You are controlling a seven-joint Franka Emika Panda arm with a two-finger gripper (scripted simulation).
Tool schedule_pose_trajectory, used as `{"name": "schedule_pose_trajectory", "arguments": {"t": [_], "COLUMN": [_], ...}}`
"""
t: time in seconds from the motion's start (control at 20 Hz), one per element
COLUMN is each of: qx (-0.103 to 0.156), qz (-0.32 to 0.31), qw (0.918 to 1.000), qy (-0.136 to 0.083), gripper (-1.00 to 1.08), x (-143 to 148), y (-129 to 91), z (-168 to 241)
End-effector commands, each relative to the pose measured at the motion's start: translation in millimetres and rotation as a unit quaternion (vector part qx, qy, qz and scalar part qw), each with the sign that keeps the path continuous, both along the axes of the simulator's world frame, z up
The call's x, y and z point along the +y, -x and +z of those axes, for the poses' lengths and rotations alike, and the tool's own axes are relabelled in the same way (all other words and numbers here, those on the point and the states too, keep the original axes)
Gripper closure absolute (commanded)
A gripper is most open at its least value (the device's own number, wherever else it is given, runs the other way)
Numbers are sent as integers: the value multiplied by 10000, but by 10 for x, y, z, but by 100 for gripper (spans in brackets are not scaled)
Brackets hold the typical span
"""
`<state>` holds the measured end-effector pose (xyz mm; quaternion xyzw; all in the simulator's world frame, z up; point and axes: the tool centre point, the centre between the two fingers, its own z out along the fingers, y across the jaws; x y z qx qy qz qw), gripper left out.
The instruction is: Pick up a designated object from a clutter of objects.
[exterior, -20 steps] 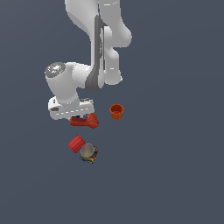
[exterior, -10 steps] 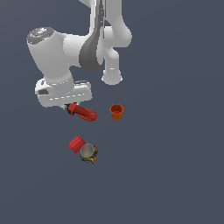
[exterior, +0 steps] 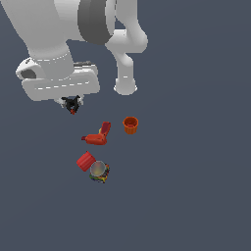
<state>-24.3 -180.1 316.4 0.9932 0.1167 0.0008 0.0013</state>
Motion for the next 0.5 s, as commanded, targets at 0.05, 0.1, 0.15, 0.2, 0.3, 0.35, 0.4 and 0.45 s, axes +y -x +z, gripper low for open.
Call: {"name": "schedule_pose_trajectory", "arguments": {"t": [0.05, 0.1, 0.15, 0.2, 0.3, 0.35, 0.4, 0.45], "qx": [7, 8, 8, 8, 9, 9, 9, 9], "qz": [1, 3, 3, 3, 5, 5, 5, 5], "qw": [10000, 10000, 10000, 10000, 10000, 10000, 10000, 10000], "qy": [-3, -6, -6, -6, -8, -8, -8, -8], "gripper": [108, 108, 108, 108, 108, 108, 108, 108], "x": [15, 18, 20, 22, 26, 28, 29, 30], "y": [-34, -46, -56, -66, -84, -92, -98, -104], "z": [277, 341, 401, 457, 551, 592, 627, 657]}}
